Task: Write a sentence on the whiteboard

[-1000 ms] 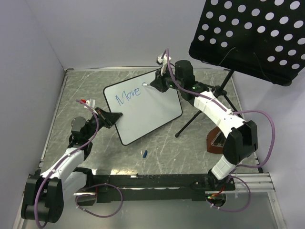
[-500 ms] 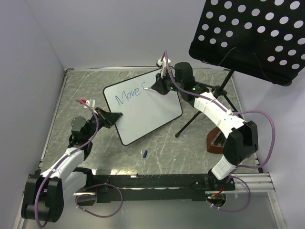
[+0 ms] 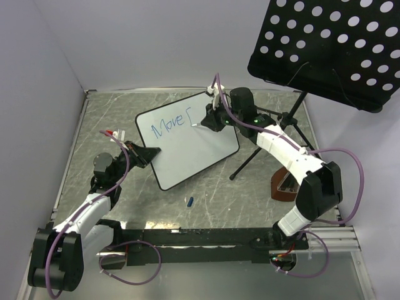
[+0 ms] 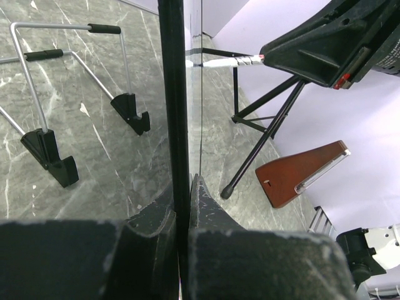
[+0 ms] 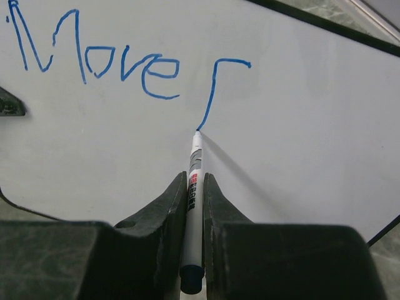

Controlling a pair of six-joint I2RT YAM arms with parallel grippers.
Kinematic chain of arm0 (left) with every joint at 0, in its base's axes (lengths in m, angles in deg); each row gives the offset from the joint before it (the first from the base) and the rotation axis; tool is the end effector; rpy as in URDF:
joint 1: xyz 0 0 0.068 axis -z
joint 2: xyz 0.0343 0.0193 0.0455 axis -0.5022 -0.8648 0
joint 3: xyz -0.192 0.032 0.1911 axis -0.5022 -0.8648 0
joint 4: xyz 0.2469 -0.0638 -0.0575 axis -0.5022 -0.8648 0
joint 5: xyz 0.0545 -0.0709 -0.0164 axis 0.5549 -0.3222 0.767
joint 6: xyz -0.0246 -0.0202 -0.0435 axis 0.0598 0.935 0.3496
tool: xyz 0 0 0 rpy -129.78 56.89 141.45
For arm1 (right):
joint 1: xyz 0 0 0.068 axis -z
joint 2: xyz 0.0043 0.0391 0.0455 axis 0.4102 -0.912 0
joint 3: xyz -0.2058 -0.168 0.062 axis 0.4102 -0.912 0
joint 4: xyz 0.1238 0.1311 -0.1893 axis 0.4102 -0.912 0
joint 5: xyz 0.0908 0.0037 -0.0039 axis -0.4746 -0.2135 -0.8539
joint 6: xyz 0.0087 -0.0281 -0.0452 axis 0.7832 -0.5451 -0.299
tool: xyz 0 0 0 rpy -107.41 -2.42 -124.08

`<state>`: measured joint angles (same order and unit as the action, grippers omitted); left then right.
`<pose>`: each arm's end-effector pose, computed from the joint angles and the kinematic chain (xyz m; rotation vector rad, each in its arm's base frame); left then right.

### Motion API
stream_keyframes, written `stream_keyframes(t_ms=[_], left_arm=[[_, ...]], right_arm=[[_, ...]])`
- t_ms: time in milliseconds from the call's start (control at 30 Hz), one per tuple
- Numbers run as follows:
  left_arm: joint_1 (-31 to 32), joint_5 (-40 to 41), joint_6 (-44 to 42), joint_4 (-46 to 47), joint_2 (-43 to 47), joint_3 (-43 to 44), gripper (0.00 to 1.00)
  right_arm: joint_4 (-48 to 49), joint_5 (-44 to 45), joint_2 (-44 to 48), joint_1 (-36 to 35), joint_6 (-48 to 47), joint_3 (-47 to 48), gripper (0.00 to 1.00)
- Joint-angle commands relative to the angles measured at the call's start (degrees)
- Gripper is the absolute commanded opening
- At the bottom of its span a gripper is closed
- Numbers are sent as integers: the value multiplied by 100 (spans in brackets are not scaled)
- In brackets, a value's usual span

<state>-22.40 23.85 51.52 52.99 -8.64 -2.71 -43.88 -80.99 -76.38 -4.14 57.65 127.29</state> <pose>0.1973 -0.0464 0.2282 -0.0181 1.6622 -1.1301 0.3169 0.1888 0.3439 -0.9094 1.7956 0.6765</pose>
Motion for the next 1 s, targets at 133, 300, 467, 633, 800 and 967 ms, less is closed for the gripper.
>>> stream_keyframes(t_ms=[133,300,467,633,800,967], left_arm=[[43,-280,-706,-2,-79,76,1],[43,-280,-714,7,-114,85,1],[43,-280,-714,24,-140,85,1],[43,-289,-714,33,-123,76,1],[43,-280,-714,42,-114,67,1],[43,-289,-714,51,-114,50,1]], right_arm=[[-70,-355,287,-20,73,-8,0],[-8,-478,384,-12,205,167,0],[115,-417,437,-3,302,361,0],[150,-241,288,32,328,607,0],[203,-13,50,41,285,739,0],[212,58,-116,41,241,862,0]])
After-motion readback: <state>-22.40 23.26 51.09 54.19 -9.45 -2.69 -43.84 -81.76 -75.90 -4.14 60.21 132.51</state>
